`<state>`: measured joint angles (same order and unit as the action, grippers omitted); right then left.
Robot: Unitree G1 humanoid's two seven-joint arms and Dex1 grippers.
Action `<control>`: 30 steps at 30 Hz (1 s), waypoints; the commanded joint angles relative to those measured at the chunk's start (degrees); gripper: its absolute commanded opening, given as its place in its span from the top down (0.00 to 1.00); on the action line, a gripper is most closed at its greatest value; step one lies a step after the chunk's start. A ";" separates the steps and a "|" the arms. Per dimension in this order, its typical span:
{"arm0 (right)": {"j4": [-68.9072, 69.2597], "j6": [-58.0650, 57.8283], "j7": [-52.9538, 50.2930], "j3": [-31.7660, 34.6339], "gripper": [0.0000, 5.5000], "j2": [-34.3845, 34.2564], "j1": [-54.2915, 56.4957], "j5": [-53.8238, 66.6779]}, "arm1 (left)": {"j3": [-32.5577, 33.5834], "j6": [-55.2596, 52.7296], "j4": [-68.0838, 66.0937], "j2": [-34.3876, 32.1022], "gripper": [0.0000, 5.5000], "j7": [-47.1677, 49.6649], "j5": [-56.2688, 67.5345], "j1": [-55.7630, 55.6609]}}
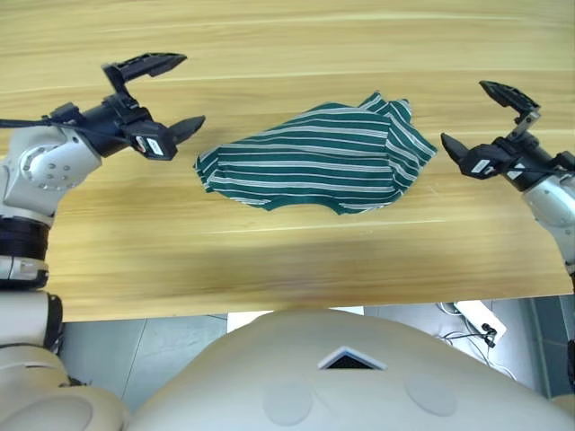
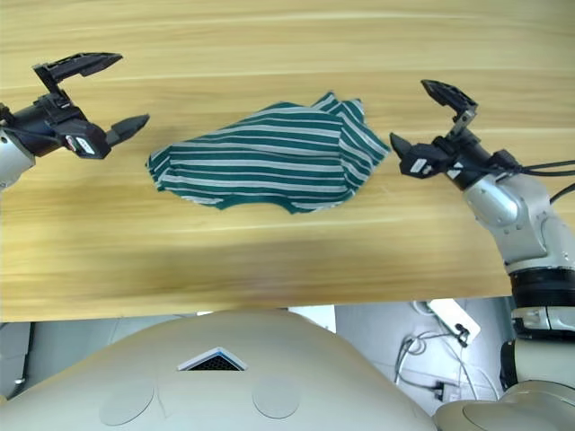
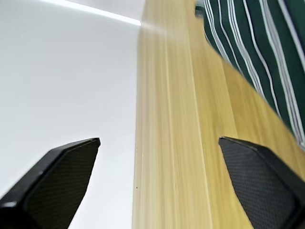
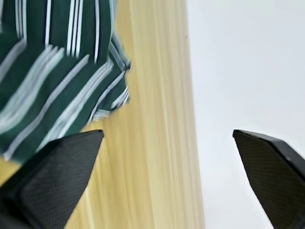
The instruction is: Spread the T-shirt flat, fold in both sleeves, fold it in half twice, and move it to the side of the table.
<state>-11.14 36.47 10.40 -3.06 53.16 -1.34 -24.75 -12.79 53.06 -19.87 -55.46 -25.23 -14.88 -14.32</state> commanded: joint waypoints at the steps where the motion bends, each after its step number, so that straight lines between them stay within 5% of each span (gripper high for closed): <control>1: 10.52 6.79 4.78 0.66 0.09 1.96 -7.42 7.87 | -6.78 1.15 7.91 -3.03 0.16 -10.04 5.08 8.06; 7: 16.51 8.28 13.92 -3.07 0.09 3.52 -13.54 8.59 | -8.90 -2.85 8.09 -1.87 0.16 -15.93 0.86 10.54; 16: 12.55 -2.58 20.51 -9.49 0.09 -0.37 -10.18 -4.16 | -8.33 -10.41 4.38 1.48 0.16 -12.39 -10.22 8.97; 19: 12.40 -3.64 20.50 -10.76 0.18 -1.05 -9.39 -5.54 | -8.65 -10.05 3.63 2.29 0.15 -11.97 -11.09 8.48; 30: 9.49 -5.89 18.56 -11.35 0.58 -2.25 -7.38 -7.14 | -9.30 -8.59 3.87 2.51 0.52 -13.21 -9.55 9.07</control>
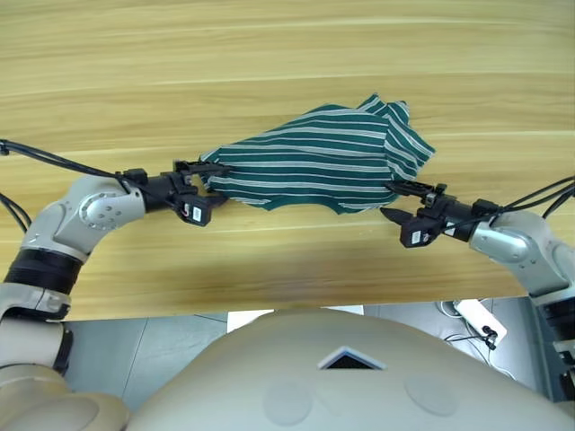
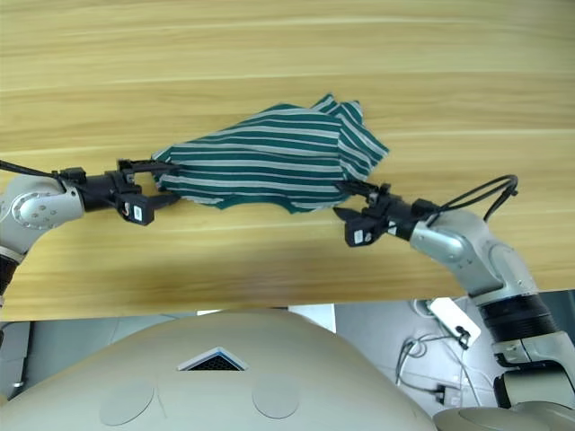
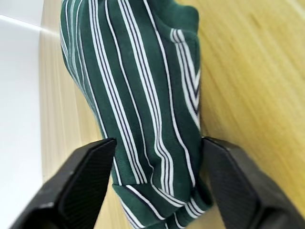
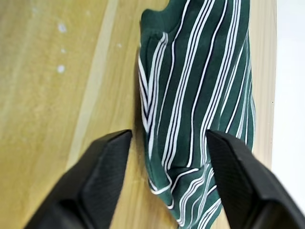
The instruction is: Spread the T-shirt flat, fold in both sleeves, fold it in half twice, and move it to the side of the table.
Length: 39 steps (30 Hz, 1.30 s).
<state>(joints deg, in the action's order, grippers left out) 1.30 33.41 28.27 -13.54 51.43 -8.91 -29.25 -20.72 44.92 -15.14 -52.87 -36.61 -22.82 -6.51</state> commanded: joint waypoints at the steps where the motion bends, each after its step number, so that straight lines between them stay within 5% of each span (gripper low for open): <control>1: -3.50 -3.29 0.58 -0.92 0.62 -0.75 0.58 -2.81 | -1.37 -0.52 -0.94 -0.07 0.56 -1.81 -1.60 1.21; 13: -3.49 -4.59 0.41 -1.54 1.00 -1.35 1.28 -2.75 | -1.05 -0.63 -0.45 -0.38 0.90 -2.61 -1.00 1.95; 17: -3.49 -4.61 0.32 -1.55 1.00 -1.55 1.42 -2.68 | -0.89 -0.79 -0.39 -0.24 1.00 -2.70 -0.81 1.89; 26: -2.36 -3.38 -0.76 -0.31 1.00 -1.82 1.30 -1.02 | 2.83 0.72 0.55 0.40 1.00 -0.90 4.90 -0.18; 39: 10.30 10.32 0.19 22.36 1.00 3.23 -5.90 32.07 | 18.52 1.98 12.39 -2.55 1.00 -7.28 43.14 -0.75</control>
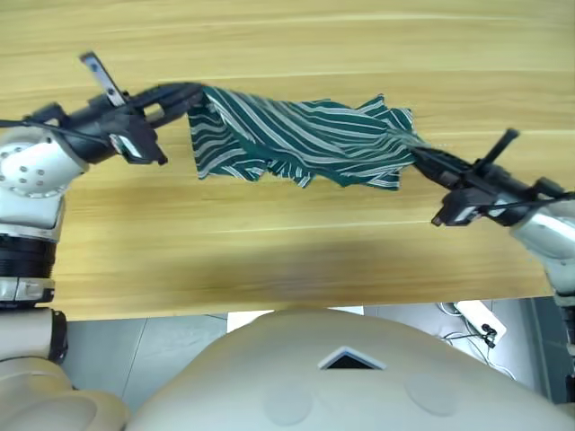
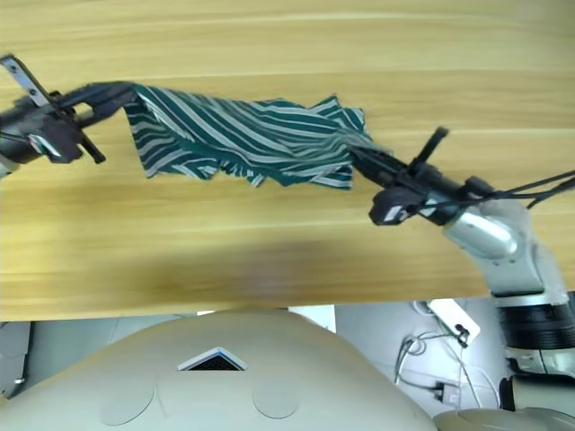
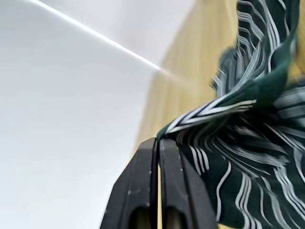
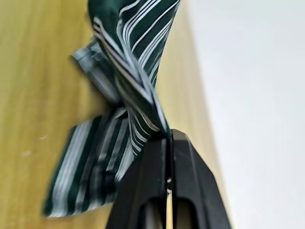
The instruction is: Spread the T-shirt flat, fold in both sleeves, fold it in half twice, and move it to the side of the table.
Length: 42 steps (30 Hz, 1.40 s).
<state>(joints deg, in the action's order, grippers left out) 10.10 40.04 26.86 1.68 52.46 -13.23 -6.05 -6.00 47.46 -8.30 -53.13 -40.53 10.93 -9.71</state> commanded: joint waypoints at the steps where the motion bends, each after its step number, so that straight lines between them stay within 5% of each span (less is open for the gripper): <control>1: 3.39 7.14 3.30 10.53 1.00 3.30 -4.84 15.37 | 6.00 -0.67 10.18 -3.92 1.00 -6.21 16.65 5.94; 5: 12.51 26.91 14.25 18.35 1.00 9.05 -23.12 41.88 | 18.85 -3.73 27.95 -5.97 1.00 -27.28 45.69 22.85; 8: 15.26 40.35 20.84 17.45 1.00 15.73 -33.41 54.67 | 29.49 -12.56 34.91 -1.69 1.00 -41.63 63.32 28.71; 11: 6.03 33.46 27.25 15.18 1.00 17.11 -30.51 51.02 | 18.88 -7.55 22.52 -0.22 1.00 -43.16 35.81 25.84; 14: -5.32 13.79 26.49 7.70 1.00 17.28 -17.16 26.34 | 7.41 -5.52 0.28 1.59 1.00 -33.86 -6.32 10.78; 16: -10.72 -0.61 29.21 0.00 1.00 19.21 -2.36 15.29 | 2.04 -5.84 -9.43 0.21 1.00 -31.42 -18.54 -0.35; 18: -29.00 -9.09 35.51 -11.04 1.00 12.11 30.40 -1.79 | -4.56 -10.96 -21.84 0.97 1.00 -34.64 -23.36 -20.70; 20: -48.76 -16.14 24.94 -19.83 1.00 4.65 60.62 -23.37 | -9.51 -17.18 -34.40 3.62 1.00 -37.22 -27.51 -41.06; 22: -64.54 -30.42 -15.99 -18.57 1.00 -3.76 95.96 -27.25 | -5.08 -29.23 -50.59 10.16 1.00 1.61 -28.49 -72.74; 24: -68.78 -34.02 -30.49 -13.03 1.00 -6.40 111.30 -21.68 | 3.62 -34.56 -56.97 10.61 1.00 27.81 -22.67 -89.98; 27: -66.45 -30.58 -25.55 -11.92 1.00 -6.25 106.80 -20.41 | 5.17 -30.12 -56.34 8.92 1.00 27.14 -21.37 -86.96; 29: -64.94 -27.28 -20.15 -15.15 1.00 -5.88 94.40 -22.71 | 0.99 -26.47 -56.44 9.14 1.00 26.74 -25.95 -76.01; 35: -68.10 -19.87 -29.20 -19.54 1.00 -5.93 70.67 -26.76 | -2.27 -12.26 -58.24 7.56 1.00 40.97 -32.05 -52.30; 42: -49.34 -16.47 -29.85 -15.86 1.00 -6.13 51.40 -23.83 | -6.92 3.55 -49.17 11.85 1.00 48.18 -40.02 -29.54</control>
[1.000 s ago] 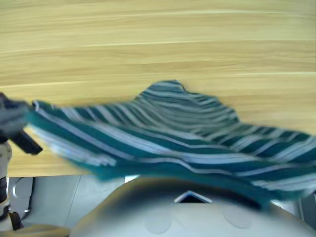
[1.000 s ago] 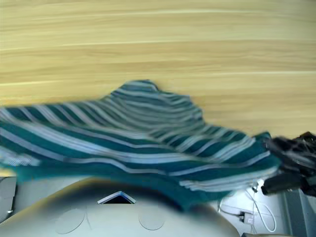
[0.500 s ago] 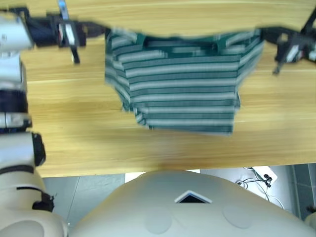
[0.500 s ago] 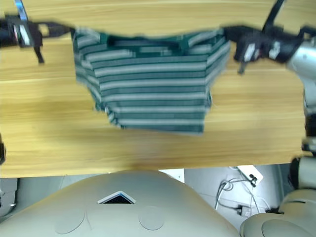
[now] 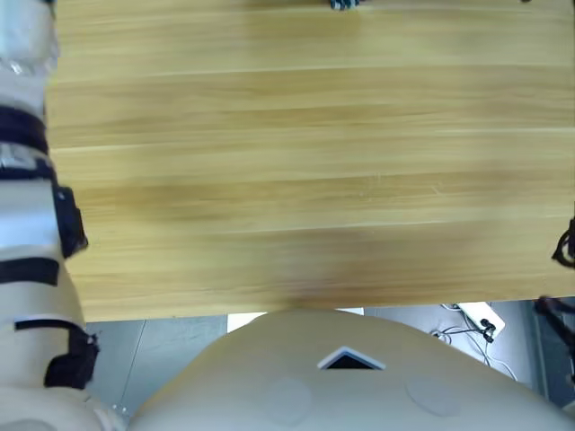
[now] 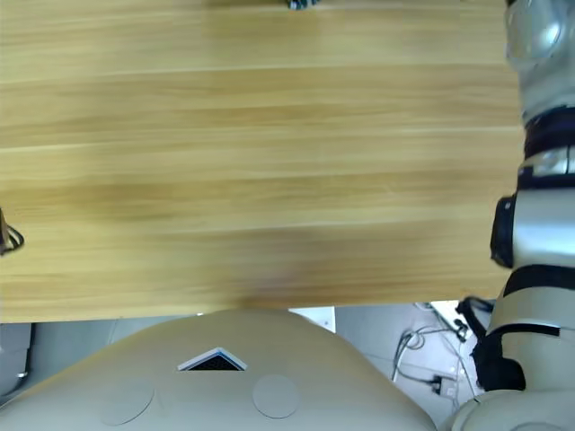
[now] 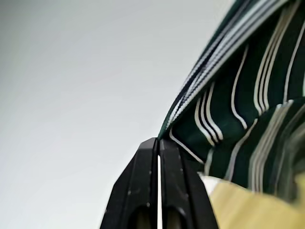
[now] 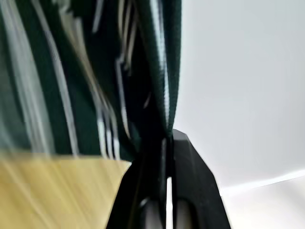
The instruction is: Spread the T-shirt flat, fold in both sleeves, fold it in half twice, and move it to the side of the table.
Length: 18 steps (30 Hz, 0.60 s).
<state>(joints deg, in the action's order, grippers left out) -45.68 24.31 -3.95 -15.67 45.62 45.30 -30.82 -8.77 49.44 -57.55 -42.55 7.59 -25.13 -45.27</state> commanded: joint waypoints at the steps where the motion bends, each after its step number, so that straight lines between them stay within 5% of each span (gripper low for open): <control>1: 8.55 -0.25 2.51 0.70 1.00 -0.09 -9.97 0.99 | -7.58 3.11 -0.68 2.17 1.00 -2.89 -6.32 9.26; 11: 20.16 8.59 26.13 -4.54 1.00 4.89 -36.72 7.26 | -16.49 5.61 -0.86 1.80 1.00 -18.96 -8.46 21.77; 18: 24.89 10.43 32.01 -1.60 1.00 7.55 -44.70 12.68 | -13.90 10.66 16.19 -6.16 1.00 -32.46 9.18 31.50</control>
<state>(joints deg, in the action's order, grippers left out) -22.08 34.76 25.66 -18.11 52.04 3.11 -19.03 -23.21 60.13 -45.65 -46.10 -20.83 -20.83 -16.92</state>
